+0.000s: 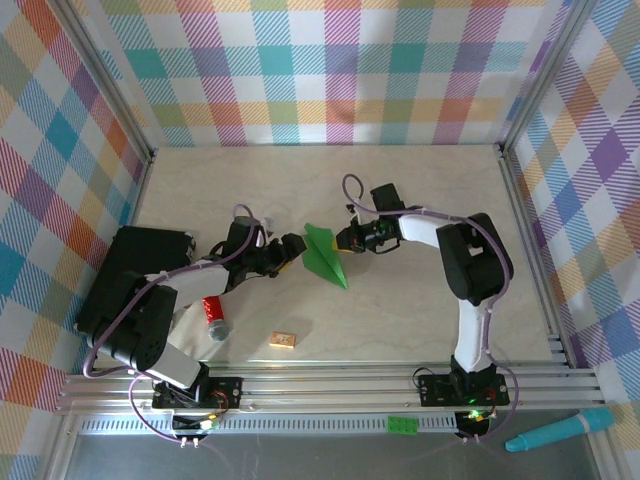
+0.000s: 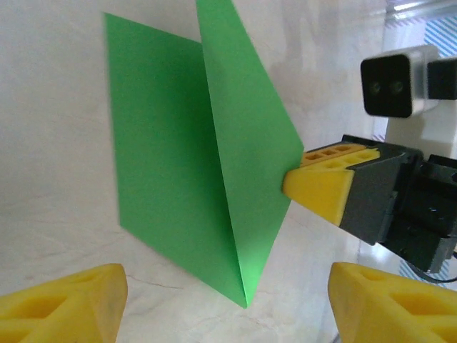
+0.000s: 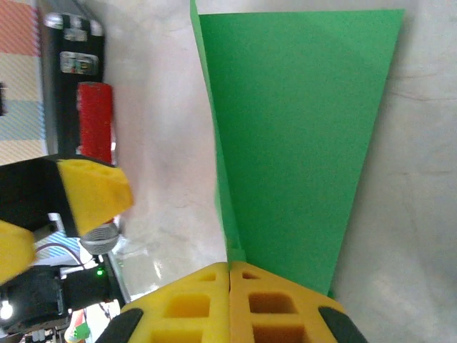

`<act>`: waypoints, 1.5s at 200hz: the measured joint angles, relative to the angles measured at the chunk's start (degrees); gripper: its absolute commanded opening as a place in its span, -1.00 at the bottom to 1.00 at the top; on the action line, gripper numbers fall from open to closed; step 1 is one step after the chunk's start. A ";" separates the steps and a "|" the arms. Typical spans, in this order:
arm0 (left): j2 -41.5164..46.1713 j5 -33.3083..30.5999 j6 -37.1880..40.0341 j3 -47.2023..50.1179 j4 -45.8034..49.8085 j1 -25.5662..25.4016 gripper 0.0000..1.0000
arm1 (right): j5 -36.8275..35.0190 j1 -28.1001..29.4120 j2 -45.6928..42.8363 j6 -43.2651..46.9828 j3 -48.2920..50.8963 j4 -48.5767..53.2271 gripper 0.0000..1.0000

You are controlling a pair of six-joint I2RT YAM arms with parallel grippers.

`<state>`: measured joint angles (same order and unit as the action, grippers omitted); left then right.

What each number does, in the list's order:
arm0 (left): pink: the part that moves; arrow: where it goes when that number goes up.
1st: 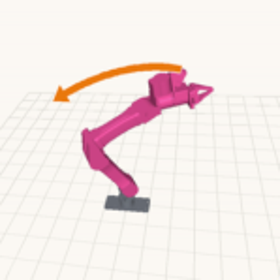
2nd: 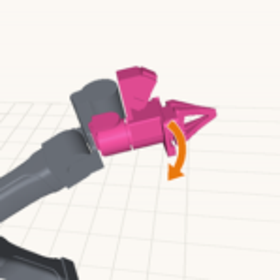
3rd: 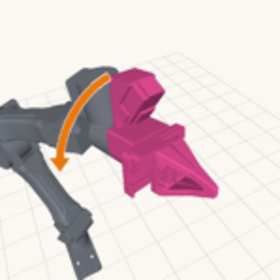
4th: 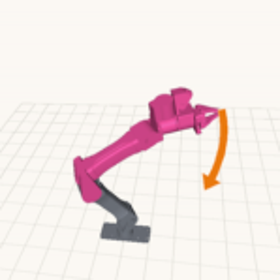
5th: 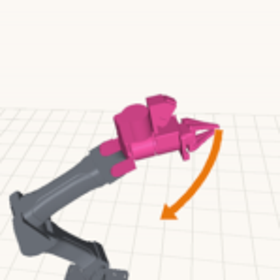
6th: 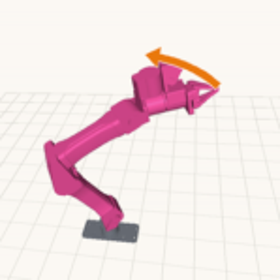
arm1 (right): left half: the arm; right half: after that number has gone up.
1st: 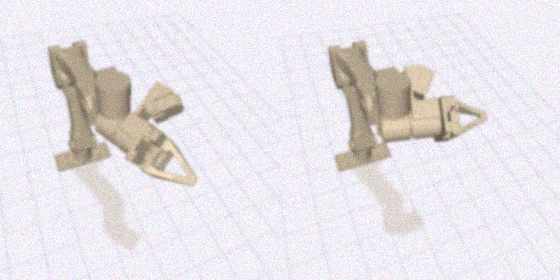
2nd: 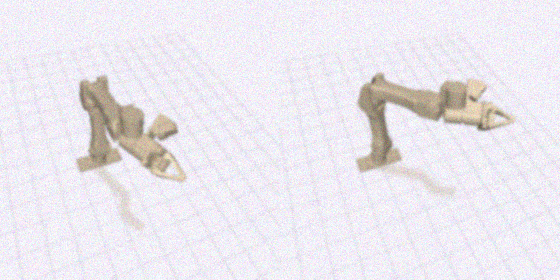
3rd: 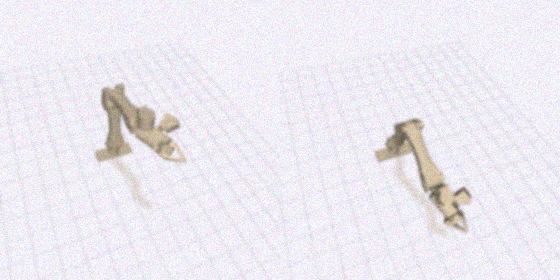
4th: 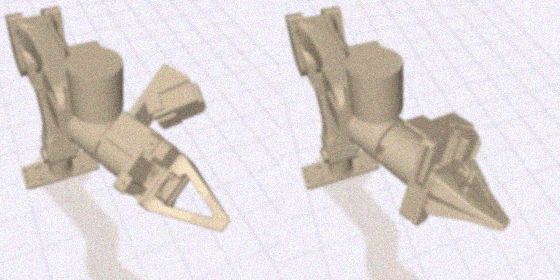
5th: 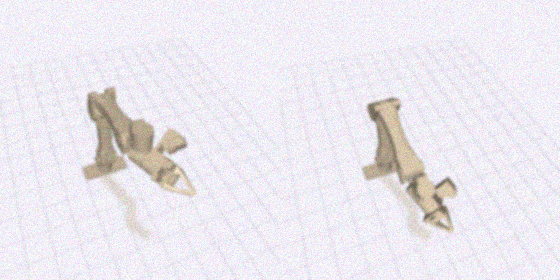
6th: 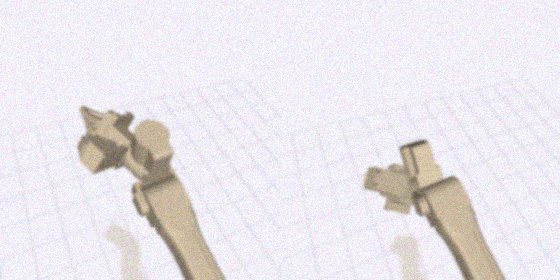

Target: Fold a paper plane with a square sheet of paper (pick it up from the middle)

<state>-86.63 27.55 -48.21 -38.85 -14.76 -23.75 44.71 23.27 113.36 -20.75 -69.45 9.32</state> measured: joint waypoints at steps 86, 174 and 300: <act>-3.15 5.33 -1.38 -2.47 -11.87 -5.62 0.11 | 8.44 -0.07 -11.21 -15.52 9.57 -17.53 -0.88; -5.46 8.07 -2.99 -2.51 -19.41 -5.86 -0.28 | 10.51 -1.29 -11.85 -23.69 12.59 -24.55 -0.86; -3.39 7.02 1.84 -2.67 -13.99 -5.86 -0.80 | 9.20 -3.98 -14.97 -24.17 14.58 -23.98 -0.07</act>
<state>-90.02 34.57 -46.37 -41.52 -28.75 -29.61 53.91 19.29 98.39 -44.93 -54.87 -14.66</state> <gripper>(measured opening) 0.117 0.426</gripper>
